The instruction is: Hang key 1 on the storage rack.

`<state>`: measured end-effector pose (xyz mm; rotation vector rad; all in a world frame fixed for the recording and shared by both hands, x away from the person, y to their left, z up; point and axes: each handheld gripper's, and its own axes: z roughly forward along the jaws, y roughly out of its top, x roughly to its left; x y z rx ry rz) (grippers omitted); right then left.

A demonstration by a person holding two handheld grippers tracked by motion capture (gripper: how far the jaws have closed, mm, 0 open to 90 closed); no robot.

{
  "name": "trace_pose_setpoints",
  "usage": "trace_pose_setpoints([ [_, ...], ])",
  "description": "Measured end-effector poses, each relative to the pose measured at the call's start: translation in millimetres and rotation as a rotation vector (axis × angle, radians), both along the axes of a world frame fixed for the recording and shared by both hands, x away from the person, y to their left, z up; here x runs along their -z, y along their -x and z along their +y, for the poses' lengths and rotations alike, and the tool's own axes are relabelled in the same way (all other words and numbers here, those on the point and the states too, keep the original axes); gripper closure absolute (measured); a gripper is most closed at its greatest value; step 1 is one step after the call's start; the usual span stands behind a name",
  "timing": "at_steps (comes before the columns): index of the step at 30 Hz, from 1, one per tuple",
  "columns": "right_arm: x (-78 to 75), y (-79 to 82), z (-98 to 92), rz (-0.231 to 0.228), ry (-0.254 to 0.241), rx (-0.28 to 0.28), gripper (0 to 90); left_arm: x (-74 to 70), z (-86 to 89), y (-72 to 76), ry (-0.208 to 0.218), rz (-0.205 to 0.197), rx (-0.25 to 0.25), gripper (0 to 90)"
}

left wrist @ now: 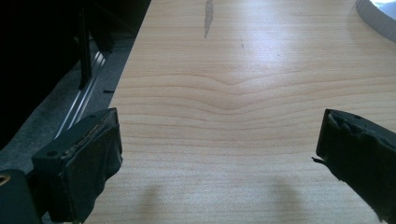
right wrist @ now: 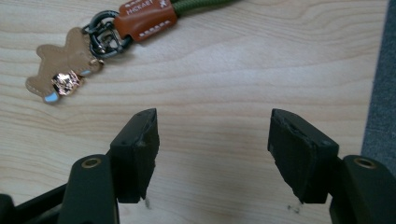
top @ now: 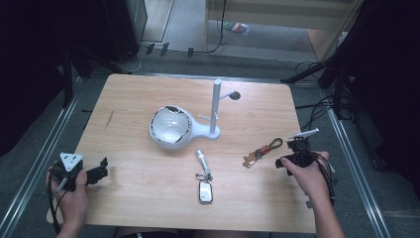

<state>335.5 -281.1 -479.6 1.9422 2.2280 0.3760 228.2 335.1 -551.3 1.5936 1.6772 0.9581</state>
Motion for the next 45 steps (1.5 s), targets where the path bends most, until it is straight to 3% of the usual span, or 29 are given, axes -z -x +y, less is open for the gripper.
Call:
trace_pose_setpoints([
  [1,-1.7,-10.9,6.7,0.048,-0.009,0.004,35.7,0.0,0.0,0.0,0.001,0.0,-0.001,0.4],
  [2,-1.7,-10.9,6.7,0.048,-0.009,0.004,35.7,0.0,0.0,0.0,0.001,0.0,-0.001,0.4],
  [5,-3.6,-29.5,17.9,0.13,-0.013,0.049,36.0,0.1,-0.1,0.0,0.0,-0.001,-0.002,0.4],
  [6,-3.6,-29.5,17.9,0.13,-0.013,0.049,36.0,0.1,-0.1,0.0,0.0,-0.001,-0.002,0.4],
  [7,-4.1,-39.0,22.6,0.167,-0.033,0.074,36.0,-0.1,0.0,0.2,0.001,0.0,0.0,0.4],
  [12,-2.1,-57.8,32.1,0.2,-0.035,0.117,38.8,-0.2,0.3,0.3,0.003,0.0,0.003,0.4],
  [23,6.7,-78.7,40.5,0.228,-0.048,0.165,40.9,-0.1,0.1,0.2,0.001,0.0,0.003,0.4],
  [34,13.7,-89.0,37.8,0.244,-0.078,0.226,47.3,0.1,-0.1,0.0,-0.001,-0.001,0.001,0.4],
  [45,18.1,-94.2,40.6,0.251,-0.091,0.24,51.0,0.0,-0.3,-0.2,-0.003,-0.002,0.001,0.4],
])
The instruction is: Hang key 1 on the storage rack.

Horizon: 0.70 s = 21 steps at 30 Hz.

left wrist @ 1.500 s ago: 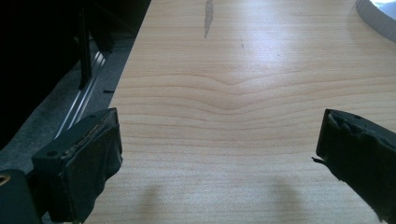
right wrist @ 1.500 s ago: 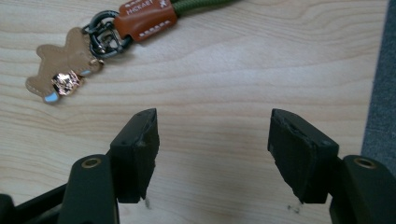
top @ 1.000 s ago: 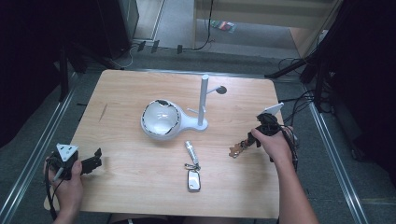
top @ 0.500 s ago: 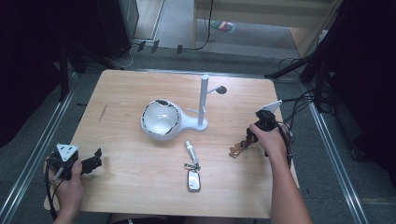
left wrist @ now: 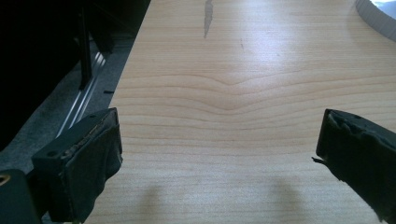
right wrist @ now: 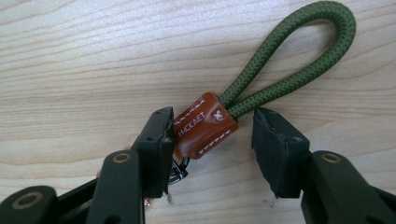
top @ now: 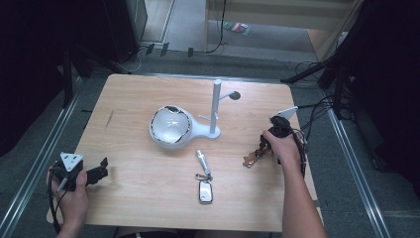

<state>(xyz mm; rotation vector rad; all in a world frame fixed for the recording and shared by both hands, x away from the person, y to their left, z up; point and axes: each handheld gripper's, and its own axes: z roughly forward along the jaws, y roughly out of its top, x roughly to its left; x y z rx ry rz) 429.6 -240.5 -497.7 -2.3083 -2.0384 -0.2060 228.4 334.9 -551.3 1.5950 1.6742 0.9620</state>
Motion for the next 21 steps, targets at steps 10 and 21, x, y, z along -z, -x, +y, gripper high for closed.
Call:
trace_pose_setpoints([
  [10,1.6,-3.2,1.1,-0.009,-0.018,0.022,55.6,0.0,0.1,-0.2,0.0,-0.001,-0.001,0.4],
  [21,4.6,-3.4,6.8,-0.013,0.006,0.02,60.8,-0.1,0.2,-0.2,-0.001,0.001,0.001,0.4],
])
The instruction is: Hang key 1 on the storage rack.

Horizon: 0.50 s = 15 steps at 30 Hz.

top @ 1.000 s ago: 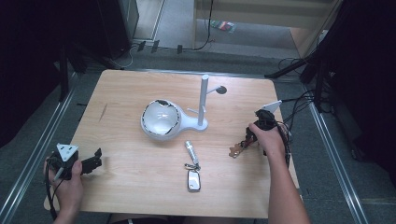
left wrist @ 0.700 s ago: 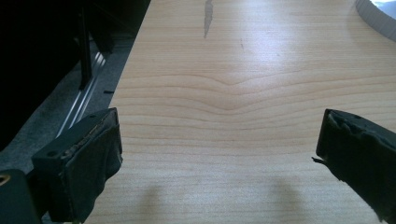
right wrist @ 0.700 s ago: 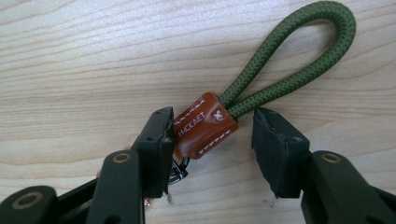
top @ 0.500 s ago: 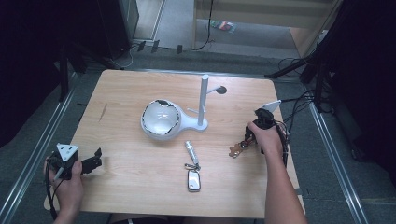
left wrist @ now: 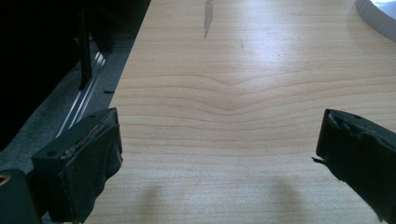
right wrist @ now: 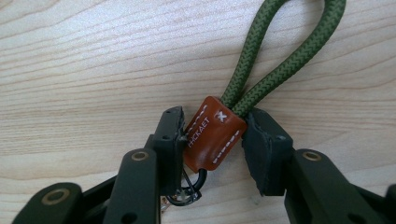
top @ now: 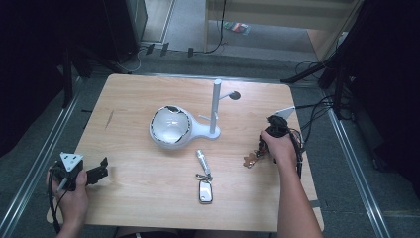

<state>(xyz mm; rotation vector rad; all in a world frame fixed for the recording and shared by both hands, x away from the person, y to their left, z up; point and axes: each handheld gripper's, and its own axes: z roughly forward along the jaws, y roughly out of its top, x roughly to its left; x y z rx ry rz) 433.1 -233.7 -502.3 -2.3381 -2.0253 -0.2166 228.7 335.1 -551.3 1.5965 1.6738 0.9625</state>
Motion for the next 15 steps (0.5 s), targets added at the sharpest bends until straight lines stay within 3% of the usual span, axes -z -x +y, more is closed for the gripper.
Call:
trace_pose_setpoints([
  [7,-0.3,1.3,2.2,-0.012,0.016,-0.011,63.5,0.0,-0.1,0.0,-0.001,0.001,0.0,0.4],
  [9,-0.1,2.7,1.0,-0.03,-0.002,-0.014,68.2,0.0,-0.1,-0.1,-0.001,0.002,0.001,0.4],
  [10,-0.6,3.4,0.0,-0.033,-0.016,-0.013,75.6,-0.1,-0.1,-0.1,-0.001,0.002,0.001,0.4],
  [15,-1.0,5.9,-0.4,-0.065,-0.026,-0.037,77.8,0.0,-0.1,-0.1,-0.001,0.002,0.001,0.4],
])
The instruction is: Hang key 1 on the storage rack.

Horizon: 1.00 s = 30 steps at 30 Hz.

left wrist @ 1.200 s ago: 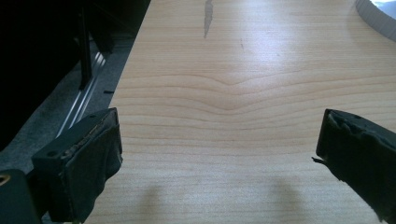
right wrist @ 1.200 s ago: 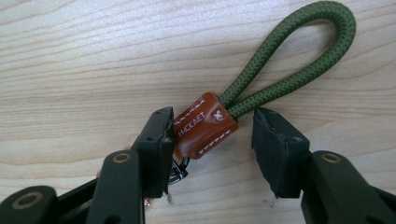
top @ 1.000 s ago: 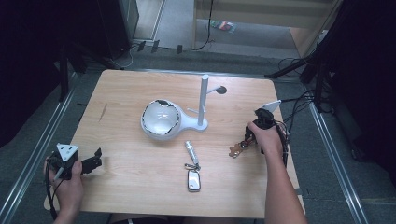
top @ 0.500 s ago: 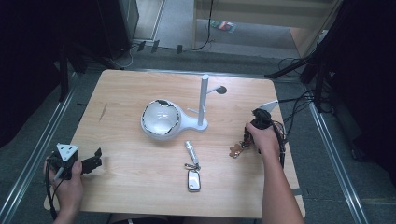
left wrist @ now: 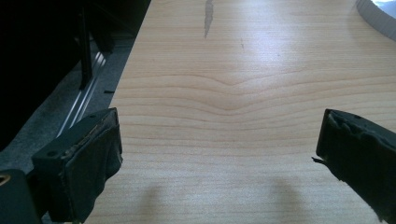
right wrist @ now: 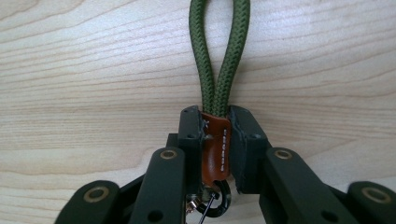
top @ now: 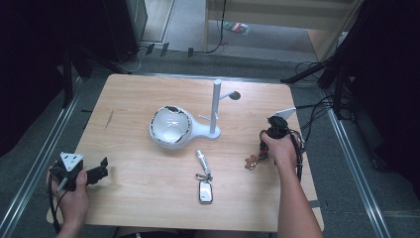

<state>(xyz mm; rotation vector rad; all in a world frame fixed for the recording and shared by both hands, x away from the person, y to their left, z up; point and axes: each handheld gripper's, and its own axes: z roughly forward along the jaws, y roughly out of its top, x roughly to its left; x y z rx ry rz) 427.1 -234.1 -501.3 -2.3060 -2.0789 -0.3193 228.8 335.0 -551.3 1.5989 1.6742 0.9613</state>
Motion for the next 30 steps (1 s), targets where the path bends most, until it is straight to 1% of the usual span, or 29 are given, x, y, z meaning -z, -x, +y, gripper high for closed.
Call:
trace_pose_setpoints([
  [1,-0.5,0.7,0.9,-0.007,0.004,-0.005,78.2,0.0,0.0,0.1,0.0,0.0,0.001,0.4],
  [2,-2.0,2.5,2.2,-0.029,0.01,-0.02,79.8,0.0,0.0,0.0,0.0,0.0,0.0,0.4],
  [4,-3.3,3.0,2.8,-0.036,0.01,-0.02,81.0,0.0,0.0,0.0,0.0,0.0,0.0,0.4],
  [5,-5.5,4.0,3.3,-0.056,0.017,-0.024,81.2,0.0,0.0,0.0,0.0,0.0,0.0,0.4],
  [6,-9.2,5.3,3.3,-0.085,0.021,-0.023,81.4,0.0,-0.1,0.0,-0.002,0.001,0.0,0.4],
  [7,-9.2,5.3,3.3,-0.085,0.021,-0.023,81.4,0.0,-0.1,0.0,-0.002,0.001,0.0,0.4],
  [8,-11.6,5.9,3.6,-0.104,0.02,-0.02,81.5,0.0,-0.1,0.0,-0.002,0.001,0.0,0.4],
  [9,-17.2,7.4,3.2,-0.151,0.017,-0.024,81.6,0.0,-0.1,0.0,-0.001,0.001,0.0,0.4],
  [10,-19.2,8.0,3.2,-0.169,0.014,-0.023,81.6,0.0,-0.1,0.0,-0.001,0.001,0.0,0.4],
  [11,-19.2,8.0,3.2,-0.169,0.014,-0.023,81.6,0.0,-0.1,0.0,-0.001,0.001,0.0,0.4],
  [14,-29.2,11.0,2.5,-0.253,0.008,-0.015,81.6,-0.1,-0.1,0.0,-0.004,0.002,0.001,0.4],
  [15,-31.3,11.7,2.5,-0.272,0.003,-0.016,81.6,-0.1,-0.1,0.0,-0.004,0.002,0.001,0.4],
  [16,-37.3,13.8,2.7,-0.323,0.009,-0.015,81.7,-0.1,-0.1,0.0,-0.003,0.002,0.001,0.4],
  [17,-37.3,13.8,2.7,-0.323,0.009,-0.015,81.7,0.0,-0.1,0.0,-0.004,0.001,0.001,0.4],
  [18,-39.6,14.6,2.8,-0.345,0.007,-0.018,81.7,0.0,-0.1,-0.1,-0.002,0.001,0.001,0.4],
  [19,-46.5,17.3,3.9,-0.402,0.016,-0.012,81.7,0.0,-0.1,0.0,-0.003,0.001,0.001,0.4],
  [23,-57.5,22.0,6.8,-0.508,0.02,-0.01,81.6,-0.1,-0.2,0.0,-0.003,0.002,0.0,0.4],
  [24,-57.5,22.0,6.8,-0.508,0.02,-0.01,81.6,-0.1,-0.2,0.0,-0.003,0.002,0.0,0.4],
  [25,-60.1,23.2,7.5,-0.541,0.024,-0.013,81.7,-0.1,-0.1,0.0,-0.004,0.002,0.001,0.4],
  [26,-63.0,25.0,9.4,-0.585,0.03,-0.007,81.6,-0.1,-0.1,0.0,-0.005,0.002,0.001,0.4],
  [27,-66.8,27.5,11.4,-0.649,0.044,-0.012,81.6,-0.1,-0.3,0.1,-0.003,0.002,0.0,0.4],
  [28,-66.8,27.5,11.4,-0.649,0.044,-0.012,81.6,-0.1,-0.3,0.1,-0.003,0.002,0.0,0.4],
  [29,-70.9,30.8,14.4,-0.724,0.059,-0.018,81.6,-0.1,-0.1,0.0,-0.004,0.002,0.001,0.4],
  [30,-72.4,32.1,15.8,-0.763,0.067,-0.023,81.6,-0.1,-0.2,0.0,-0.004,0.002,0.001,0.4],
])
